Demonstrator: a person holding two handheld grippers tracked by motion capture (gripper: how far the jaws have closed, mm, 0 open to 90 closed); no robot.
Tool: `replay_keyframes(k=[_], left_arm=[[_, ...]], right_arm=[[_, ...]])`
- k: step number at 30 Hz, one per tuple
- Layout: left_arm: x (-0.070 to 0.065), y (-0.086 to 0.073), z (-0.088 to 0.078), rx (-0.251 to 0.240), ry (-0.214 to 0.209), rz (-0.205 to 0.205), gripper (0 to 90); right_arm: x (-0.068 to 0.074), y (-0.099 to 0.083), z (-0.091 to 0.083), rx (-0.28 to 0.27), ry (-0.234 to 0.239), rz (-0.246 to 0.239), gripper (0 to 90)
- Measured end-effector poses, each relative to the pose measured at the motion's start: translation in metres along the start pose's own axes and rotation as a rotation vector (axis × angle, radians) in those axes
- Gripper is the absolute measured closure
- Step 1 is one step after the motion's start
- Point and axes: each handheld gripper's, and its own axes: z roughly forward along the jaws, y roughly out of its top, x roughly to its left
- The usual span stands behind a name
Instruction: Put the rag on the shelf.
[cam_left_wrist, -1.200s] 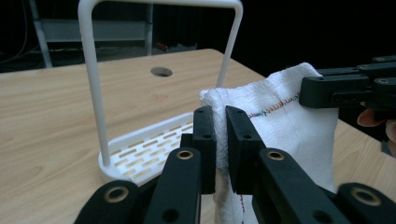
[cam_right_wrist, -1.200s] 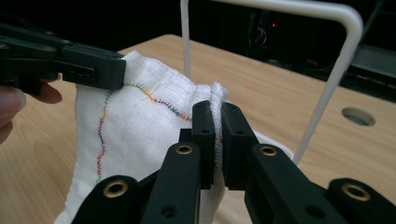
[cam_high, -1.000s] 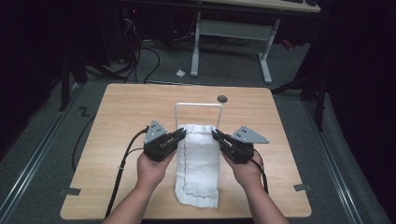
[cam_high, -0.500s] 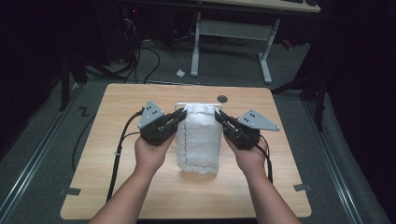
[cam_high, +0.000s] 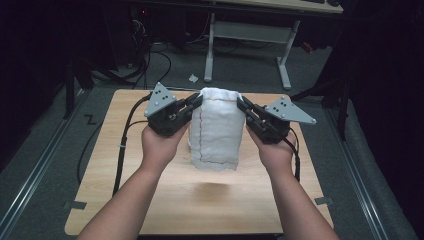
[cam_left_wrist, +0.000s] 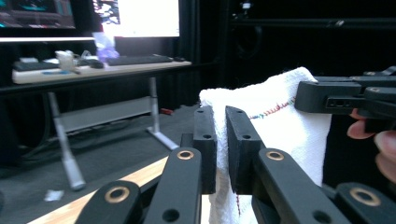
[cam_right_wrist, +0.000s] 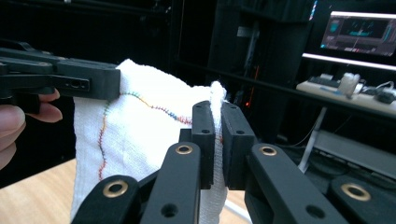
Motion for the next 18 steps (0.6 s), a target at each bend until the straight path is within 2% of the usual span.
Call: replay_keyframes(k=[5,9,14,16,17,18], left_arm=[[0.005,0.013,0.007,-0.006,0.004,0.025,83.5],[0.014,0.019,0.016,0.004,0.016,0.030,83.5],[0.027,0.018,0.029,0.032,0.038,0.024,83.4],[0.032,0.016,0.035,0.039,0.039,0.023,83.4],[0.034,0.015,0.037,0.046,0.048,0.028,83.4],[0.036,0.014,0.040,0.052,0.049,0.024,83.4]], right_arm=[[-0.007,0.013,0.003,-0.010,-0.011,-0.006,85.6],[-0.017,0.019,0.015,0.004,-0.003,-0.003,85.6],[-0.024,0.019,0.029,0.030,-0.011,0.005,85.7],[-0.030,0.017,0.040,0.055,-0.015,0.017,85.7],[-0.030,0.017,0.040,0.055,-0.015,0.017,85.7],[-0.035,0.016,0.048,0.078,-0.015,0.028,85.7]])
